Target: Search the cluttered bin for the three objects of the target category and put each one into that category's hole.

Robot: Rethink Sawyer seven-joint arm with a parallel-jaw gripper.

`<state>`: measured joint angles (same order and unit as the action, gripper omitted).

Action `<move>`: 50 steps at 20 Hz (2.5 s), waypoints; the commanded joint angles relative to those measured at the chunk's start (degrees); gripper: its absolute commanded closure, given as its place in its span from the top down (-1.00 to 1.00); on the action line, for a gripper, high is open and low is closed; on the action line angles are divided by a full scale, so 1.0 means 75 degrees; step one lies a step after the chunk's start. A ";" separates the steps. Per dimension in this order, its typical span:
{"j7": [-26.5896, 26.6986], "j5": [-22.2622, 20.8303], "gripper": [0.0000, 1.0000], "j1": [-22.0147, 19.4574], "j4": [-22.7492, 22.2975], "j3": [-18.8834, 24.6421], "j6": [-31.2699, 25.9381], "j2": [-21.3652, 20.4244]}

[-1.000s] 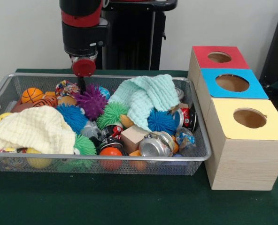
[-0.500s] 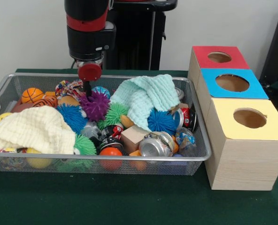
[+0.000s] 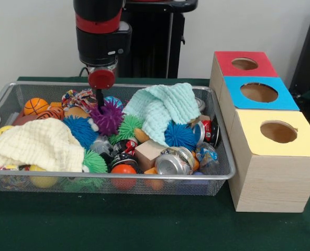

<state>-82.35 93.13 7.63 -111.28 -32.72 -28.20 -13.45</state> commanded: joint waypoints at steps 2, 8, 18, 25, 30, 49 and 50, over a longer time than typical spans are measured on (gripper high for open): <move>-0.2528 -0.1250 1.00 -0.0403 0.1002 0.1341 -0.0129 -0.0197; -0.3749 -0.2175 1.00 -0.0426 0.1299 0.1229 -0.0452 -0.0324; -0.5037 -0.2552 1.00 -0.0313 0.1410 0.1405 -0.0393 -0.0499; -0.6498 -0.3101 1.00 -0.0036 0.1742 0.1163 -0.0555 -0.0453; -0.6880 -0.3487 1.00 -0.0131 0.2042 0.1143 -0.0679 -0.0399; -0.7642 -0.3914 1.00 -0.0232 0.2662 0.1327 -0.0592 -0.0172; -0.8120 -0.3979 1.00 -0.0097 0.2860 0.1208 -0.0745 -0.0097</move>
<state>-121.47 67.16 6.51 -96.49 -31.68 -28.21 -16.93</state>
